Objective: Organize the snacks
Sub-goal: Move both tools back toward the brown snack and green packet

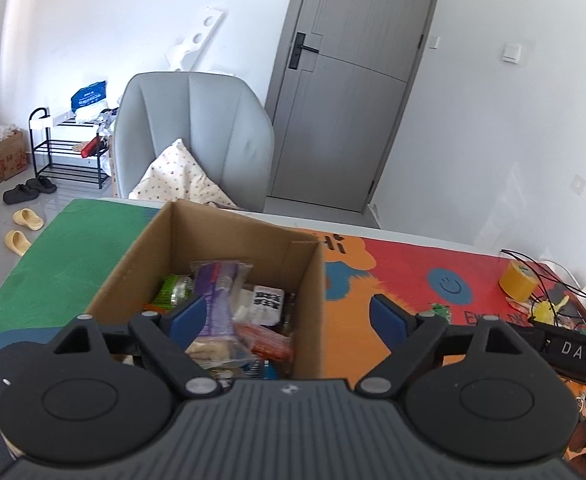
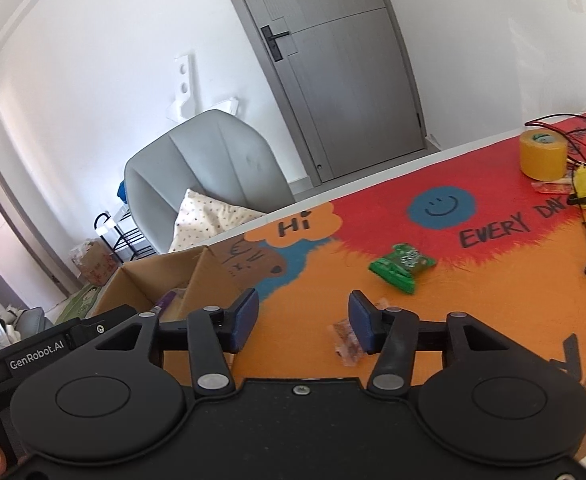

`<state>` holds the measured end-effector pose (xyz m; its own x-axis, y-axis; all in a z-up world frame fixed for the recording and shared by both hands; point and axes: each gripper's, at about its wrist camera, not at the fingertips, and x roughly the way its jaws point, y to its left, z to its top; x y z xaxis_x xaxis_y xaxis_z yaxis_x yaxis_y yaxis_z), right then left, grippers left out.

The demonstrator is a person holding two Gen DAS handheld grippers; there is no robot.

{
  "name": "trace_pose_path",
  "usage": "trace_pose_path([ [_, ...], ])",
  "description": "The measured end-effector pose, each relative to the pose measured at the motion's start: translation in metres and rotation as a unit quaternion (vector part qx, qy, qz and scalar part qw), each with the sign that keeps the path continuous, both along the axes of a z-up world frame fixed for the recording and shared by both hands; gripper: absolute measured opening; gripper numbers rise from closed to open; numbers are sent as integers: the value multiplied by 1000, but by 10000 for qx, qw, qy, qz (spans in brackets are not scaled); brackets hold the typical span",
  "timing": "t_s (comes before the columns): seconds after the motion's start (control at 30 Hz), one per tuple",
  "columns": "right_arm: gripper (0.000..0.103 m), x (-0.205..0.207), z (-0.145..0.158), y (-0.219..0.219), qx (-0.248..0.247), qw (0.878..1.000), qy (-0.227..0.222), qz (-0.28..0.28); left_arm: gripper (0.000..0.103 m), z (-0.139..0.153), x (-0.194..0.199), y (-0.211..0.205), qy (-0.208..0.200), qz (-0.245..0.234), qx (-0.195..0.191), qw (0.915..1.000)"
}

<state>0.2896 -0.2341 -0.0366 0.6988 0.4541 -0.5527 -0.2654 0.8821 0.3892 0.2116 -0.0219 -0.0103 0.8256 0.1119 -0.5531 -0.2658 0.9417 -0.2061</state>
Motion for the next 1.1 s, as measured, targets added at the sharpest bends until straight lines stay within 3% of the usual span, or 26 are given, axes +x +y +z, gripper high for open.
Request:
trace_pose_path([
  [0.07,58,0,-1,-7,5,10000,6,-54,94,0,1,-8,-29,-65,8,10000],
  [0.23,90,-2,0,-26,-64,9992,-186,-335,96,-1,7,-29,-53,-210,34,9998],
  [0.67,103,5,-15,-73,37,9966,-113,-813,96,-16,31,-78,102,-628,100,9979],
  [1.1,103,19,-42,-94,256,9945,187,-999,96,-46,59,-108,452,-824,182,9954],
])
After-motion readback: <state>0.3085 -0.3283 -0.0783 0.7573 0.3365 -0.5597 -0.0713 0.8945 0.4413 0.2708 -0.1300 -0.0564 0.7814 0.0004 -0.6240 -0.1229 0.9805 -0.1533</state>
